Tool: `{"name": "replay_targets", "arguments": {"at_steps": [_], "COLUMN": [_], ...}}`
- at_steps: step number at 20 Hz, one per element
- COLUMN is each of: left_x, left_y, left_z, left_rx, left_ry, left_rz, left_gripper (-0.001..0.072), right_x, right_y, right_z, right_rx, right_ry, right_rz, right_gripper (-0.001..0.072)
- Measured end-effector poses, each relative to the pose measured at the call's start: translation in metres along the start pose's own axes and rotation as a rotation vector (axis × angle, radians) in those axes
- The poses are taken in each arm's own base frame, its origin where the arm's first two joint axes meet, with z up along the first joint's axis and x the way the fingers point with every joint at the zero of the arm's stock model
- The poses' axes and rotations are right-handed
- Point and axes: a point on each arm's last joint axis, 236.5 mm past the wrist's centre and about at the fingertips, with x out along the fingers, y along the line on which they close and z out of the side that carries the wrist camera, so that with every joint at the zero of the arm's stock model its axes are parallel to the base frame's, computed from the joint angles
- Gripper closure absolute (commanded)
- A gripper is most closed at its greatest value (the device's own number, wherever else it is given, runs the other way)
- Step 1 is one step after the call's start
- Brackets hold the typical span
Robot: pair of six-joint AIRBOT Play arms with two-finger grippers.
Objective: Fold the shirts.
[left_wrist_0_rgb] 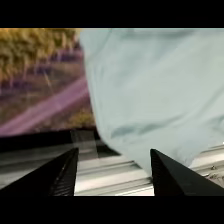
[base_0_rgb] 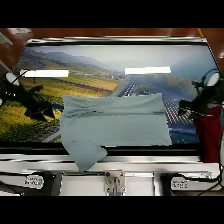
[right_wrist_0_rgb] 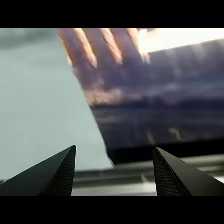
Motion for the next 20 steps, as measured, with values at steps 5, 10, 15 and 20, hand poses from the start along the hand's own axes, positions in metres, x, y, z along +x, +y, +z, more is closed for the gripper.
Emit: {"name": "replay_targets", "arguments": {"at_steps": [5, 10, 15, 20], "left_x": [0.062, 0.113, 0.135, 0.138], "left_y": [0.001, -0.012, -0.014, -0.016], "left_z": [-0.080, -0.104, -0.103, -0.089], "left_rx": [-0.106, -0.172, -0.193, -0.212], "left_ry": [-0.042, -0.083, -0.124, -0.190], "left_rz": [-0.180, -0.269, -0.266, -0.272], "left_gripper": [0.0165, 0.0164, 0.0166, 0.0198], "right_x": [-0.014, -0.004, 0.013, 0.020], "right_y": [-0.033, -0.035, -0.031, -0.029], "right_z": [-0.044, -0.061, -0.074, -0.078], "right_rx": [0.144, 0.190, 0.213, 0.218], "right_ry": [-0.064, -0.076, -0.043, -0.029], "right_rz": [0.102, 0.144, 0.168, 0.176], "right_gripper": [0.0116, 0.0116, 0.0116, 0.0116]}}
